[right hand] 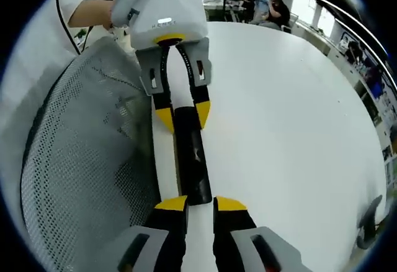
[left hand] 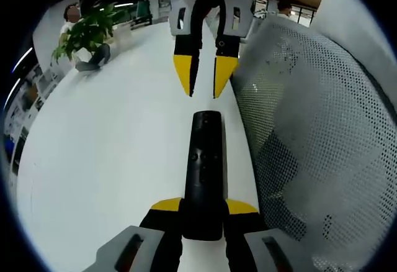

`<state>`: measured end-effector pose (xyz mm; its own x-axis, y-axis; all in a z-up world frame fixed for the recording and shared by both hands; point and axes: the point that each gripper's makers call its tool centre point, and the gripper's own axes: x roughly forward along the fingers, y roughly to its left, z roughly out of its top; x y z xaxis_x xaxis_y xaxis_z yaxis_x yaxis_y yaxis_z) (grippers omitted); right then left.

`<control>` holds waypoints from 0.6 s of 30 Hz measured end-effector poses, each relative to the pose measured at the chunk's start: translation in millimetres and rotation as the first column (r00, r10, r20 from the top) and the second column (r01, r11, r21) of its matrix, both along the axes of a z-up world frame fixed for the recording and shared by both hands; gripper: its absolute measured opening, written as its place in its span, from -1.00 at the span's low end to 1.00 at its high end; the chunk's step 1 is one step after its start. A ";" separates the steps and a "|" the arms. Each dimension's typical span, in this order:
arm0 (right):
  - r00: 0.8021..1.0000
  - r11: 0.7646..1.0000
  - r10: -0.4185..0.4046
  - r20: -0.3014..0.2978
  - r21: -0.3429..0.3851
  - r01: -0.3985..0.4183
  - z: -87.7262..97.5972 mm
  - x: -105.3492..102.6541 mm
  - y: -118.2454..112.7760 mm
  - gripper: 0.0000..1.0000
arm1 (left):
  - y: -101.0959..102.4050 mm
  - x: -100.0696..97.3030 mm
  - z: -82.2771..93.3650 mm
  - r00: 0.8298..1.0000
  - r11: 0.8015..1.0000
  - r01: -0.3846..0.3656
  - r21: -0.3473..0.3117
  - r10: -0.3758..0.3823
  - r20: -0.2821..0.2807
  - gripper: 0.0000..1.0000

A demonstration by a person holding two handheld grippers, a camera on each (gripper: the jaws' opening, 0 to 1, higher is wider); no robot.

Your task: Press the specified remote control buttons in sequence, fully releasing each button before pressing the next.

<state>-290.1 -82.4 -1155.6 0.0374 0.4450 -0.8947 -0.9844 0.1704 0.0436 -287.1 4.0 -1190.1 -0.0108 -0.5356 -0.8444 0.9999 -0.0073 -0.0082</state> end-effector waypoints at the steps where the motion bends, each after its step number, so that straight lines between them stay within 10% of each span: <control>1: 1.000 1.000 0.003 -0.004 -0.002 -0.003 -1.0 -0.3 0.1 -0.79 | 0.0 0.1 0.1 1.000 1.000 -0.002 -0.001 0.002 0.000 -0.52; 18: 0.998 0.997 0.059 -0.018 -0.045 -0.060 -19.5 -0.4 -0.7 -1.00 | -0.4 0.1 -0.3 0.999 0.999 -0.037 0.005 0.037 0.002 -0.52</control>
